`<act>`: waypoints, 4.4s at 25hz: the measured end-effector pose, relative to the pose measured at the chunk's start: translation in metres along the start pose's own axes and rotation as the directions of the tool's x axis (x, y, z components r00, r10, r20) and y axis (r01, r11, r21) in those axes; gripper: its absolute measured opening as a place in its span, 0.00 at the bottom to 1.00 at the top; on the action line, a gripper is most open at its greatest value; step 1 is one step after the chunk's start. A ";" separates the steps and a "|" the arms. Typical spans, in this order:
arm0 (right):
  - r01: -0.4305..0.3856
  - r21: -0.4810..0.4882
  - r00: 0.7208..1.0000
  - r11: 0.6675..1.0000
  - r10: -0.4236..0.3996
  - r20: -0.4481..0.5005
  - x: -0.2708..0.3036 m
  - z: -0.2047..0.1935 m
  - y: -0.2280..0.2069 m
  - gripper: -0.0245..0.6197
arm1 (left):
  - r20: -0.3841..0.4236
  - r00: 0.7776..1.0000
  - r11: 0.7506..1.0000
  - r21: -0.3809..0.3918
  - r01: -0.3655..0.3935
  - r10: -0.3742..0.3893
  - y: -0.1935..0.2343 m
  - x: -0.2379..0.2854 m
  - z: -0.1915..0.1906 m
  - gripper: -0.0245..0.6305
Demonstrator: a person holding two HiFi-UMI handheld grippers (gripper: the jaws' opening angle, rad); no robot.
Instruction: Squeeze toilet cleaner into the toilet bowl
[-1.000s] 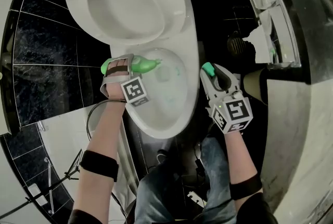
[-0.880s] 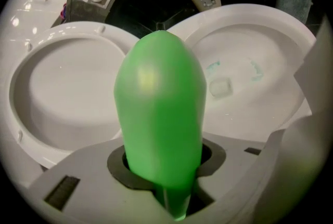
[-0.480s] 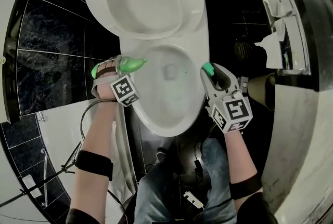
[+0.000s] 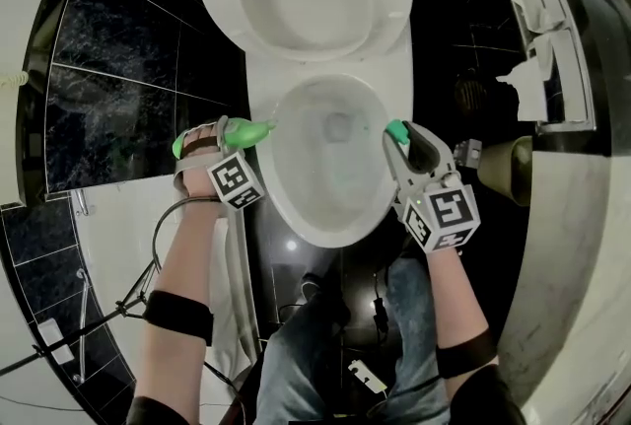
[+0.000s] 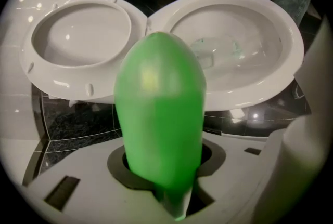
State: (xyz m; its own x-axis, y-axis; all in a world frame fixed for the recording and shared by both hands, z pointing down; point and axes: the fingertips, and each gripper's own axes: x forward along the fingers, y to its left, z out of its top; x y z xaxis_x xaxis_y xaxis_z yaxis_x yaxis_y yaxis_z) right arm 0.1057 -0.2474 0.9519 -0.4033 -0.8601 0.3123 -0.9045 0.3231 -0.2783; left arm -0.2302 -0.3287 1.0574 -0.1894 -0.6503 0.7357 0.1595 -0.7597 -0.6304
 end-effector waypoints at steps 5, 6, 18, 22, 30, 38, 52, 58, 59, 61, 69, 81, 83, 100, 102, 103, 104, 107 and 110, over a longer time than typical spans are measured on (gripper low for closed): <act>-0.005 0.005 1.000 1.000 0.005 -0.012 -0.009 0.000 0.021 0.27 | 0.006 1.000 1.000 0.011 0.008 -0.008 -0.021 -0.017 -0.013 0.30; -0.005 0.006 1.000 1.000 0.005 -0.016 -0.011 -0.001 0.024 0.27 | 0.008 1.000 1.000 0.013 0.009 -0.009 -0.025 -0.020 -0.015 0.30; 0.016 -0.003 0.999 1.000 -0.016 -0.027 -0.041 0.002 0.058 0.27 | 0.079 0.995 0.998 0.042 0.050 -0.054 -0.083 -0.072 -0.016 0.30; 0.030 -0.012 0.999 0.999 -0.030 -0.023 -0.051 0.005 0.062 0.27 | 0.111 0.991 0.996 0.044 0.071 -0.076 -0.105 -0.089 -0.006 0.30; 0.064 -0.018 0.997 0.998 -0.065 -0.039 -0.077 0.019 0.063 0.27 | 0.193 0.974 0.992 -0.015 0.123 -0.118 -0.126 -0.117 0.033 0.30; 0.070 -0.027 0.996 0.997 -0.072 -0.056 -0.097 0.033 0.068 0.27 | 0.450 0.880 0.853 -0.390 0.346 -0.151 -0.107 -0.155 0.084 0.30; -0.024 -0.071 0.998 0.997 0.020 -0.058 -0.135 0.124 0.114 0.27 | 0.780 0.625 0.567 -0.518 0.641 0.007 -0.007 -0.306 0.093 0.30; -0.119 -0.102 0.992 0.988 0.114 -0.054 -0.167 0.203 0.159 0.27 | 0.831 0.548 0.512 -0.513 0.689 0.097 0.069 -0.406 0.069 0.30; -0.138 -0.108 0.990 0.984 0.133 -0.054 -0.173 0.216 0.168 0.27 | 0.836 0.539 0.503 -0.513 0.695 0.108 0.081 -0.422 0.065 0.30; -0.175 -0.118 0.984 0.977 0.170 -0.054 -0.186 0.241 0.185 0.27 | 0.843 0.524 0.502 -0.509 0.699 0.125 0.101 -0.453 0.057 0.30; -0.323 -0.161 0.946 0.933 0.321 -0.035 -0.242 0.338 0.241 0.27 | 0.872 0.454 0.517 -0.479 0.710 0.185 0.167 -0.574 0.024 0.31; -0.431 -0.264 0.894 0.863 0.447 0.002 -0.294 0.423 0.290 0.27 | 0.867 0.426 0.525 -0.496 0.692 0.257 0.223 -0.664 -0.025 0.31; -0.445 -0.267 0.888 0.855 0.461 -0.003 -0.299 0.424 0.294 0.27 | 0.866 0.431 0.522 -0.498 0.693 0.255 0.224 -0.670 -0.031 0.31; -0.564 -0.355 0.808 0.746 0.587 -0.051 -0.333 0.432 0.314 0.27 | 0.931 0.342 0.645 -0.342 0.684 0.130 0.194 -0.707 -0.016 0.31; -0.604 -0.390 0.771 0.695 0.634 -0.065 -0.336 0.442 0.324 0.27 | 0.941 0.324 0.667 -0.304 0.680 0.099 0.190 -0.710 -0.012 0.31; -0.626 -0.405 0.750 0.667 0.656 -0.079 -0.338 0.447 0.330 0.27 | 0.945 0.315 0.676 -0.286 0.679 0.083 0.188 -0.710 -0.010 0.31; -0.648 -0.416 0.730 0.638 0.677 -0.099 -0.339 0.452 0.338 0.27 | 0.949 0.307 0.685 -0.267 0.678 0.066 0.186 -0.711 -0.008 0.31; -0.726 -0.409 0.661 0.553 0.726 -0.189 -0.342 0.462 0.365 0.27 | 0.957 0.288 0.709 -0.214 0.672 0.016 0.177 -0.709 -0.001 0.31; -0.779 -0.425 0.592 0.461 0.763 -0.260 -0.341 0.468 0.387 0.27 | 0.961 0.276 0.719 -0.178 0.672 -0.020 0.169 -0.704 0.004 0.31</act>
State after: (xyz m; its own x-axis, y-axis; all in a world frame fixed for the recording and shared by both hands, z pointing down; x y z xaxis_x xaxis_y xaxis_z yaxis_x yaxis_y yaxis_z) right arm -0.0423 -0.0140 0.3124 -0.9648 -0.1605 0.2086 -0.1611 0.9868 0.0140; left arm -0.0655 0.0007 0.4335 0.8755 -0.1664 0.4536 -0.1850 -0.9827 -0.0033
